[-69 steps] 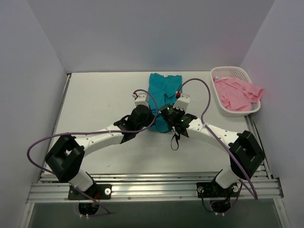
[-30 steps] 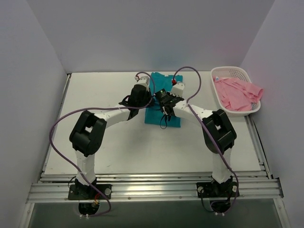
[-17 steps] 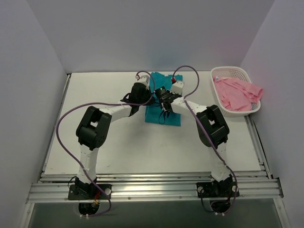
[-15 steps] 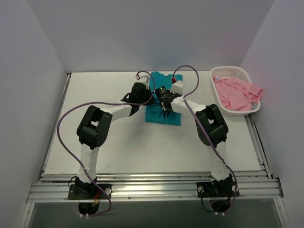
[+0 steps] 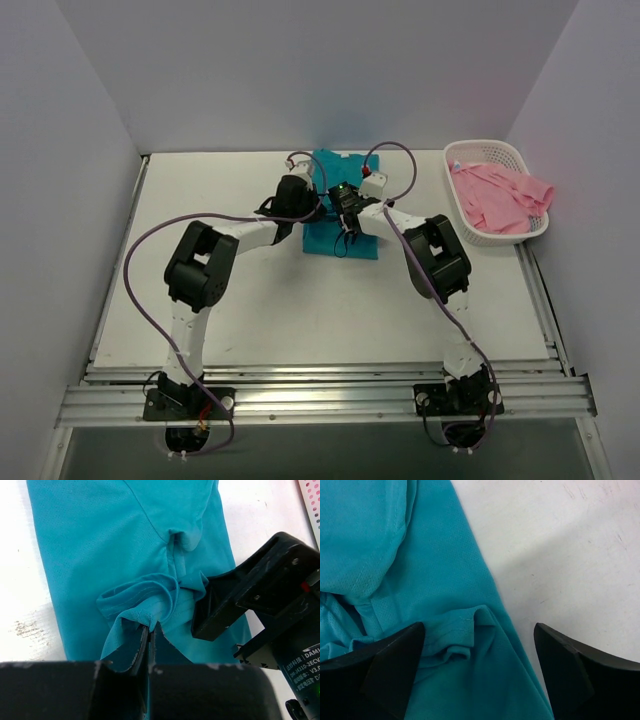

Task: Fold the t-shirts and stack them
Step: Fold the tshirt

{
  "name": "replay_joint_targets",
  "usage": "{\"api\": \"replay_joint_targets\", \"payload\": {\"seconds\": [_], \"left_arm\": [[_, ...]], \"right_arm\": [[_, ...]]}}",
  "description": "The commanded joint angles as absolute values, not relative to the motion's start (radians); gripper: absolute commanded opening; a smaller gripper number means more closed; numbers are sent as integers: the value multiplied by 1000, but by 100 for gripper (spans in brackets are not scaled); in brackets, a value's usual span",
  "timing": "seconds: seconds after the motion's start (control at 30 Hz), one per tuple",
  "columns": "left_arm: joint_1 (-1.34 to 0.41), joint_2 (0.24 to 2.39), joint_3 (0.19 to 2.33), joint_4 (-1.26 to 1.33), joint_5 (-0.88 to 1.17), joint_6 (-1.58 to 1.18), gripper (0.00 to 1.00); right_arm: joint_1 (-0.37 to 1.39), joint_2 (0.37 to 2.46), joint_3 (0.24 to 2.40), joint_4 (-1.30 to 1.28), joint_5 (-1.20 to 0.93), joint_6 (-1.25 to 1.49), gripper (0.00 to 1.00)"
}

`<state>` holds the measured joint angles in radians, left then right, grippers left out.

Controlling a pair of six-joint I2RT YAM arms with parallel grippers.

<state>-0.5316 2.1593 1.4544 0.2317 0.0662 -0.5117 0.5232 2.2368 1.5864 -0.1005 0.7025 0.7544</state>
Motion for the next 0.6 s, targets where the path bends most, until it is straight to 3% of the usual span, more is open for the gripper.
{"api": "replay_joint_targets", "payload": {"seconds": [0.0,0.07,0.2,0.27,0.37,0.4,0.43,0.57], "left_arm": [[-528,2158,1471,302,81,-509,2],[-528,2158,1463,308,77,-512,2],[-525,2157,1457,324,66,-515,3],[-525,2155,1462,325,57,-515,11],[-514,2157,1474,321,41,-512,55],[-509,2158,1489,313,28,-511,83],[-499,2160,1497,310,23,-509,93],[-469,2135,1534,288,18,-496,94]], "right_arm": [[514,2255,1614,-121,726,747,89],[514,2244,1614,-120,735,744,100],[515,2206,1608,-118,765,735,100],[517,2174,1606,-110,785,727,100],[515,2129,1615,-112,821,704,100],[515,2117,1626,-117,834,697,100],[515,2108,1634,-121,839,692,100],[528,2018,1640,-120,833,660,100]]}}
